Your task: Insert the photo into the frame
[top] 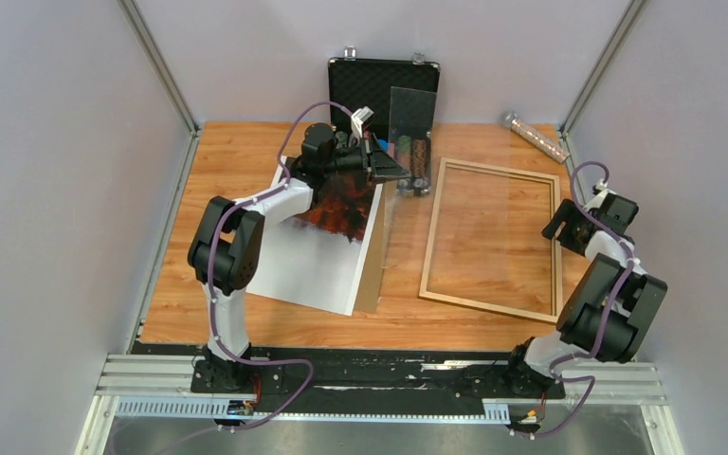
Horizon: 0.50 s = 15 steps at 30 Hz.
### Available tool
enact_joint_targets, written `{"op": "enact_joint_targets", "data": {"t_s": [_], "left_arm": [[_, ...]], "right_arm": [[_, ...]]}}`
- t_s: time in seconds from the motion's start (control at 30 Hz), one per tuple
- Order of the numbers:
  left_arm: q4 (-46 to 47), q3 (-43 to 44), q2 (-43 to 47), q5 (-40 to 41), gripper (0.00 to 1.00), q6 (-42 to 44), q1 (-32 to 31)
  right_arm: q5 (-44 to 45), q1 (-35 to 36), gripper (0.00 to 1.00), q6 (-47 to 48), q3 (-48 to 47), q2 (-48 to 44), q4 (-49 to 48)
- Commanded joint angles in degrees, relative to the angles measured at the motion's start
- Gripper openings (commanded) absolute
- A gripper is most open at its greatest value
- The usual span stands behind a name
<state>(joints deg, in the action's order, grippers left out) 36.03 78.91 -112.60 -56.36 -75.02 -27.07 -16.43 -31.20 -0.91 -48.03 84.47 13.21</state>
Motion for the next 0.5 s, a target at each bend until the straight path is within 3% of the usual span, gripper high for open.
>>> {"op": "enact_joint_targets", "data": {"t_s": [0.0, 0.33, 0.47], "left_arm": [[3.39, 3.01, -0.9, -0.21, 0.0, -1.98, -0.26], [6.67, 2.65, -1.73, -0.85, 0.0, -4.88, -0.11], [5.94, 3.01, -2.21, -0.77, 0.0, -3.93, -0.08]], "right_arm": [[1.23, -0.53, 0.69, 4.41, -3.24, 4.31, -0.07], [1.56, -0.54, 0.43, 4.33, -5.28, 10.85, 1.86], [-0.68, -0.53, 0.24, 3.46, -4.4, 10.45, 3.85]]}}
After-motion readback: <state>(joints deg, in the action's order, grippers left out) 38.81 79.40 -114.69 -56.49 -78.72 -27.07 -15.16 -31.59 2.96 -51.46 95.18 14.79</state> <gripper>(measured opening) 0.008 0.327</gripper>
